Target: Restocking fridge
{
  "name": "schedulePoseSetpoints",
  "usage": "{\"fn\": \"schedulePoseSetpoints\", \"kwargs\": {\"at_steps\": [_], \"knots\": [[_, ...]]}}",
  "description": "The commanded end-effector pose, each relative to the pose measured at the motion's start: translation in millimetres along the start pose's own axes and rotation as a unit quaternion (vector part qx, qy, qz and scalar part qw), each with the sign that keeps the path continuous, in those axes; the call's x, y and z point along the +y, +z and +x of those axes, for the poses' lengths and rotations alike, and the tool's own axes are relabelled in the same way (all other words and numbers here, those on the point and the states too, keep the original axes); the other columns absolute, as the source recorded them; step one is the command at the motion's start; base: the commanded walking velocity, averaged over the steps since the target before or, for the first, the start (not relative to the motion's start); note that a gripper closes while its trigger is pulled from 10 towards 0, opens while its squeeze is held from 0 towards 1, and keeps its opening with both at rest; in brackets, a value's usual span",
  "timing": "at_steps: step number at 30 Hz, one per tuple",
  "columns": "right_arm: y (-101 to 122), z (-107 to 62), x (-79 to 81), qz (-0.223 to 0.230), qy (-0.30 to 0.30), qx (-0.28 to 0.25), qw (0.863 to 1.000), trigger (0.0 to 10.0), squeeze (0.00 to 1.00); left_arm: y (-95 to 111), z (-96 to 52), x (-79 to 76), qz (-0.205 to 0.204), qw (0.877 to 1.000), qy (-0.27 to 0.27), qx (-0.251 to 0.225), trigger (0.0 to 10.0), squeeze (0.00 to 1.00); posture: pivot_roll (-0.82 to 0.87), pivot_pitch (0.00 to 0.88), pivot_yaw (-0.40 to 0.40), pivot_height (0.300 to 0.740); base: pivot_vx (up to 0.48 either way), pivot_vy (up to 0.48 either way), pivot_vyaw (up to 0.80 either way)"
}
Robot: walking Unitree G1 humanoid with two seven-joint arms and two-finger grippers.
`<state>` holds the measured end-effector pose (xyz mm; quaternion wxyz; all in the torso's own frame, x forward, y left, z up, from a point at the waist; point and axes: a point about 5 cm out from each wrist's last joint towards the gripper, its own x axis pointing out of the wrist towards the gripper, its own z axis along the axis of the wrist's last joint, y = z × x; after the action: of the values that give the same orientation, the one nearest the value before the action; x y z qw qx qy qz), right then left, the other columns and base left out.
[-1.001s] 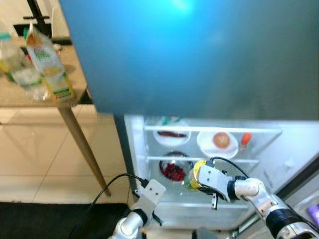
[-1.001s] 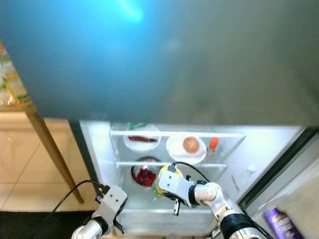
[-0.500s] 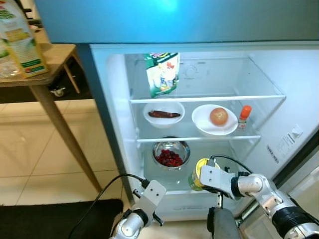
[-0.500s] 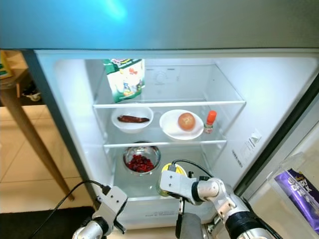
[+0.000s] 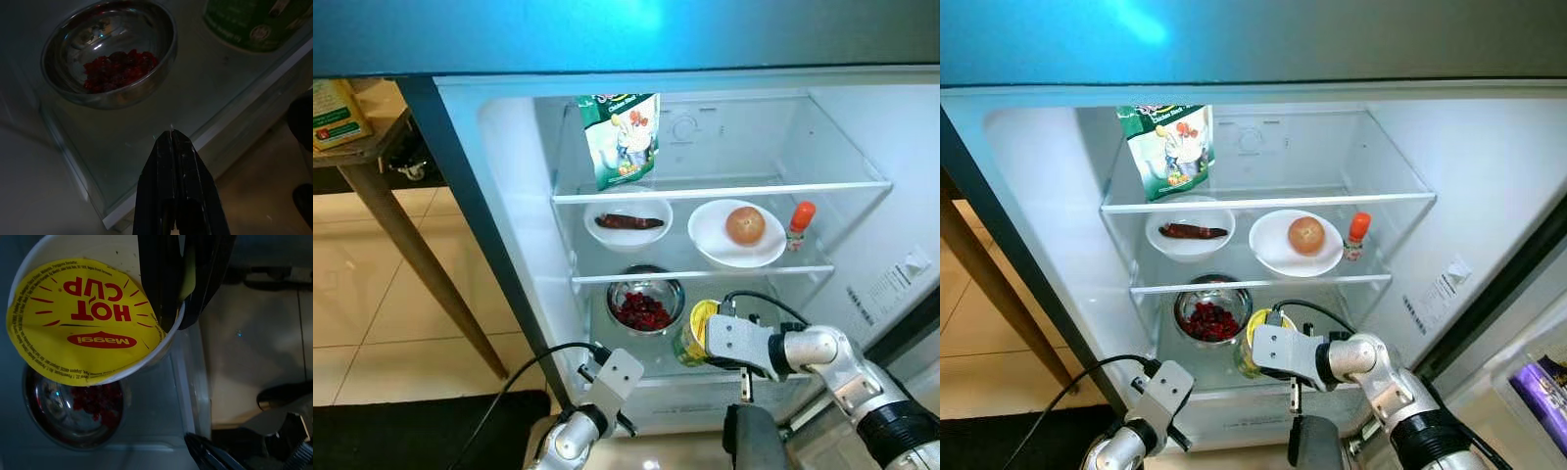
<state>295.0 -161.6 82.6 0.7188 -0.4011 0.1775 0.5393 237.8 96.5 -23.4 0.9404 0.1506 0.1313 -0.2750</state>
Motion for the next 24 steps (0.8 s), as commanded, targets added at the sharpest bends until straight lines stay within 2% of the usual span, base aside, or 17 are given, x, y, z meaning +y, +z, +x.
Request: {"fn": "schedulePoseSetpoints", "kwargs": {"at_steps": [1, 3, 5, 6, 9, 14, 17, 24], "knots": [[-11, 1.9, 4.2, -0.001, 0.004, 0.037, 0.999, 10.0, 0.00, 3, 1.9, -2.6, 0.000, 1.000, 0.000, -0.007, 10.0, 0.00, -0.09, 0.012, -0.027, 0.430, 0.000, 0.000, 0.00], [-23, 3.8, 4.7, -0.004, -0.007, 0.085, 0.996, 10.0, 0.00, 3, 2.1, -3.5, 0.000, 1.000, 0.000, -0.008, 10.0, 0.00, -0.09, 0.013, -0.028, 0.420, 0.000, 0.000, 0.00], [-23, 3.8, 4.7, -0.004, -0.007, 0.085, 0.996, 10.0, 0.00, 3, 2.1, -3.5, 0.000, 1.000, 0.000, -0.008, 10.0, 0.00, -0.09, 0.013, -0.028, 0.420, 0.000, 0.000, 0.00], [-36, 7.0, -0.2, -0.009, -0.045, 0.139, 0.989, 10.0, 0.00, 4, 2.8, -4.4, 0.000, 1.000, 0.000, -0.008, 10.0, 0.00, -0.09, 0.014, -0.027, 0.415, 0.000, 0.000, 0.00], [-41, 10.6, -5.2, -0.011, -0.074, 0.165, 0.983, 10.0, 0.00, 5, 3.8, -3.8, 0.002, 1.000, 0.000, -0.011, 10.0, 0.00, -0.09, 0.024, -0.026, 0.415, 0.000, 0.000, 0.00], [-35, 18.4, -12.2, -0.009, -0.108, 0.158, 0.982, 10.0, 0.00, 7, 4.2, -1.4, 0.004, 1.000, 0.002, -0.013, 10.0, 0.00, -0.08, 0.031, -0.026, 0.415, 0.000, 0.000, 0.00], [-34, 25.7, -19.0, -0.016, -0.144, 0.171, 0.975, 10.0, 0.00, 4, 2.7, 0.5, 0.004, 1.000, 0.008, -0.009, 10.0, 0.00, -0.08, 0.035, -0.025, 0.415, 0.000, 0.000, 0.00], [-39, 31.1, -21.9, -0.013, -0.166, 0.202, 0.965, 10.0, 0.00, 3, 1.4, 0.3, 0.003, 1.000, 0.011, -0.009, 10.0, 0.00, -0.07, 0.057, -0.033, 0.415, 0.000, 0.000, 0.00]]}}
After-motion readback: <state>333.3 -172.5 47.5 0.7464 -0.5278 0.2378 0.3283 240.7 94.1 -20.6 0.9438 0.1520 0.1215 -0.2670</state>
